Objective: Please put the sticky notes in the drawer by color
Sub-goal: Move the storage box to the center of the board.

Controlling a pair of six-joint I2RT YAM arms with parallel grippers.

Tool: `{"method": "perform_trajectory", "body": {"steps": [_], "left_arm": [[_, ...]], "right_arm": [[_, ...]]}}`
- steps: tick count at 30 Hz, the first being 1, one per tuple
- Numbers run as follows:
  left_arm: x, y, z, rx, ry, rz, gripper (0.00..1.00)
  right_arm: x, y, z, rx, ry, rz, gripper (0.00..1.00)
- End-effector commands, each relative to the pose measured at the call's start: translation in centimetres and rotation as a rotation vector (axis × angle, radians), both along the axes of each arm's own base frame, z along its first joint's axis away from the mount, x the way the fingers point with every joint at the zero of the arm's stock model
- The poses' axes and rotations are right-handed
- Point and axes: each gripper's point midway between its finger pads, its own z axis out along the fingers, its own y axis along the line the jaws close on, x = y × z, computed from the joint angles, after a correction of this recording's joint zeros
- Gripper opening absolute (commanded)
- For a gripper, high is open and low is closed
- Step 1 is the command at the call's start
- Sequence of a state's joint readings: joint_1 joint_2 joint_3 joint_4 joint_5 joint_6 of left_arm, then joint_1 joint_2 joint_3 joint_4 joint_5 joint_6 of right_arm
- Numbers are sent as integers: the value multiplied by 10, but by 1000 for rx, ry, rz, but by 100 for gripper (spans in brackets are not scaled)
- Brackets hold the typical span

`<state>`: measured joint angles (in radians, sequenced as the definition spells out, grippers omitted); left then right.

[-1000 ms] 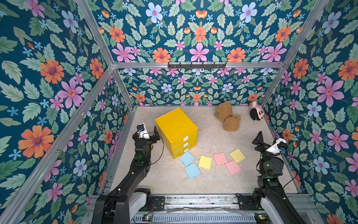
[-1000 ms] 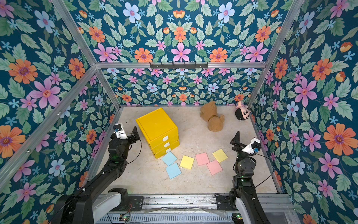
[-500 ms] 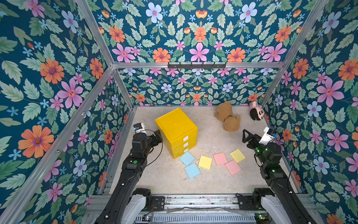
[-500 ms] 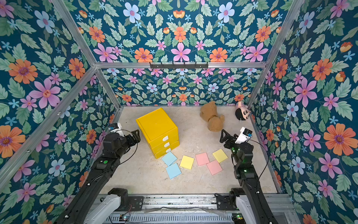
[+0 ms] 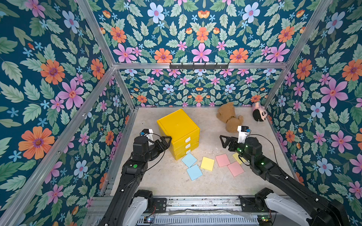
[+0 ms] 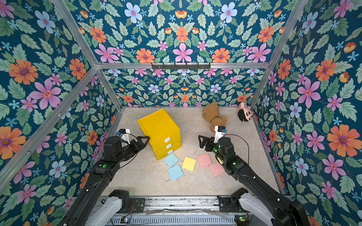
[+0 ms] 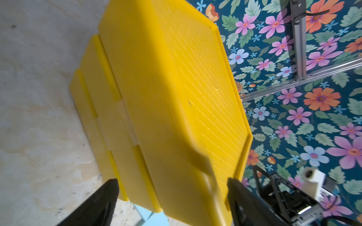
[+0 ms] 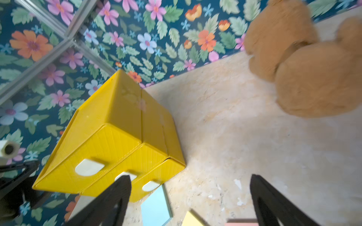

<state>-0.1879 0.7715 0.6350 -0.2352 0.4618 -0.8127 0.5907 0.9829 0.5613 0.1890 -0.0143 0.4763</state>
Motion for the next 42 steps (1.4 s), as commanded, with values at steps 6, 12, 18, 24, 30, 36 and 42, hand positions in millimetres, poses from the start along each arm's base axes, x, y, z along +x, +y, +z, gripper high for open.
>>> {"method": "perform_trajectory", "body": {"steps": [6, 12, 18, 24, 30, 36, 42], "left_arm": [[13, -25, 22, -172, -59, -79, 81], [28, -42, 26, -211, -75, -106, 77], [45, -59, 20, -200, -74, -124, 77], [64, -74, 18, -205, -81, -149, 77], [81, -73, 10, -155, -85, -123, 77], [82, -69, 14, -109, -93, -109, 79], [77, -34, 22, 83, -121, 13, 89]], "right_arm": [[5, 49, 2, 51, -13, 74, 99], [9, 55, -8, 62, 15, 73, 99], [13, 54, -7, 44, 6, 59, 99], [17, 61, -5, -11, 8, 93, 98], [23, 75, -5, -141, 11, 173, 97], [36, 90, 2, -267, 55, 228, 97], [44, 111, 7, -380, 62, 265, 96]]}}
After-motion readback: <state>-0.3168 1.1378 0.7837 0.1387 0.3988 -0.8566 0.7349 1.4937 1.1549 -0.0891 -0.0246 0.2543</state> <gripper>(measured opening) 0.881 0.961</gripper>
